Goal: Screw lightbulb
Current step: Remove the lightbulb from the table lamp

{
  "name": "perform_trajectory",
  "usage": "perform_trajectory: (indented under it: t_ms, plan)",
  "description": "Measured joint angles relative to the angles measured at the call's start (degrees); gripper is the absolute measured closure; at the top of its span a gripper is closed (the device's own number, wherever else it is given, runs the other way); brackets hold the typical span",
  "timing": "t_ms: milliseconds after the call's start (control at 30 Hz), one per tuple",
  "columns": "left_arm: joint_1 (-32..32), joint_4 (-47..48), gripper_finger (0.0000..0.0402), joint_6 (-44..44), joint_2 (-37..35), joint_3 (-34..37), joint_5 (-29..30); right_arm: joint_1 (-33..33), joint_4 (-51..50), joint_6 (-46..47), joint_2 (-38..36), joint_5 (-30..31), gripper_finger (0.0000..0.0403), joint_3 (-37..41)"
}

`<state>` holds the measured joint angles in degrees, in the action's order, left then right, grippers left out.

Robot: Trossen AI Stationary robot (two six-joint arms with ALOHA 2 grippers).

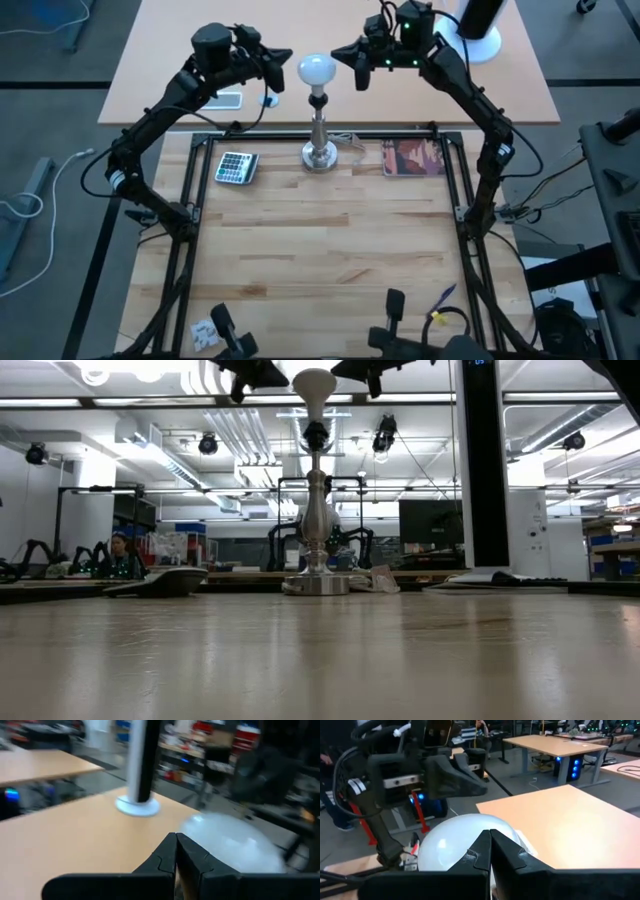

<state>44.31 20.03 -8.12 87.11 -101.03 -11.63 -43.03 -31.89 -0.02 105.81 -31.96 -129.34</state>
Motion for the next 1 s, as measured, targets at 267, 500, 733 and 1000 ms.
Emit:
perform_trajectory:
  t_ms: [267,500,733,1000]
  plan:
    - [0.09,1.32,0.0401,-0.36,0.00,0.23,-5.95,-1.34,-6.62,1.89,-0.21,0.26,0.0403,-1.28]
    - [0.37,3.04,0.0372,0.72,-0.13,0.26,-5.93,-3.50,-15.28,-3.70,-0.21,-1.38,0.0403,-1.10]
    - [0.44,3.27,0.0330,1.84,-0.13,0.35,-7.41,-3.13,-18.81,-7.12,1.07,-7.44,0.0369,0.01]
    - [0.44,3.31,0.0303,2.80,-0.13,0.35,-7.44,-0.27,-13.31,-9.02,2.73,-6.64,0.0270,2.47]
